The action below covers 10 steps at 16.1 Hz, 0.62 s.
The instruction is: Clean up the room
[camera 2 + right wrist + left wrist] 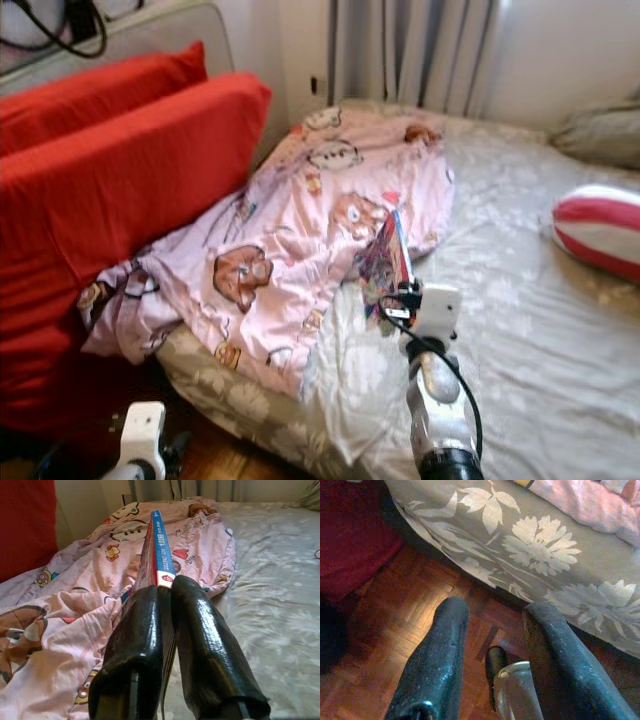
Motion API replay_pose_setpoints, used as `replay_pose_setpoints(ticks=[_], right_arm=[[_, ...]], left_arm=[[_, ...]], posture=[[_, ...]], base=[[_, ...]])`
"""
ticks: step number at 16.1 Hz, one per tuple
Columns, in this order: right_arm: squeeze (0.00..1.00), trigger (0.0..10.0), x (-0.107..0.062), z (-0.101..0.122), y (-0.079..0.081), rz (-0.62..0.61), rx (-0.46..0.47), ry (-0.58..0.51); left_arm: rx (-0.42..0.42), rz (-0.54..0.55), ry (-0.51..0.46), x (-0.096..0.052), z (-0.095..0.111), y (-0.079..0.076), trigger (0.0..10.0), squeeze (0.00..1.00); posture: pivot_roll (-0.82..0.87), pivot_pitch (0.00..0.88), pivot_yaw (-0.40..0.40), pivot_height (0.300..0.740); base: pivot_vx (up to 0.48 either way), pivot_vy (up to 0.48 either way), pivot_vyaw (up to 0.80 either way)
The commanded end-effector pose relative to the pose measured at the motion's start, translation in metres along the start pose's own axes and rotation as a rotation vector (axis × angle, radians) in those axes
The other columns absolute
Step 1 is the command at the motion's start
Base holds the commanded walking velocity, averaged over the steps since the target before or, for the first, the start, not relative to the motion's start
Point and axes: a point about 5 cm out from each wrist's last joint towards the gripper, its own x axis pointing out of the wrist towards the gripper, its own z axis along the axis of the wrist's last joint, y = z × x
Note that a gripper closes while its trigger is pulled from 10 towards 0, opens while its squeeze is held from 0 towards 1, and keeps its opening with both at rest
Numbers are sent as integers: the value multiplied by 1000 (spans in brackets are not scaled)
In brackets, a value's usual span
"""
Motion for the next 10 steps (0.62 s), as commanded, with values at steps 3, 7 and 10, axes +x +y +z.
replay_pose_setpoints(ticks=[3, 7, 10], right_arm=[[0, 10000, 5, 13, -1, -1, -1, -50], [0, 10000, 5, 13, -1, -3, 1, -46], [0, 10000, 6, 13, -2, -7, 24, -29]], left_arm=[[-33, 38, 38, -2, -8, 3, 10000, 0], [-5, 48, 54, -1, -10, 0, 10000, 0], [13, 53, 45, -2, -10, -1, 10000, 0]], posture=[[75, 0, -33, 740], [71, 0, -35, 740], [65, 0, -34, 740]], base=[[0, 0, 0], [0, 0, 0], [0, 0, -254]])
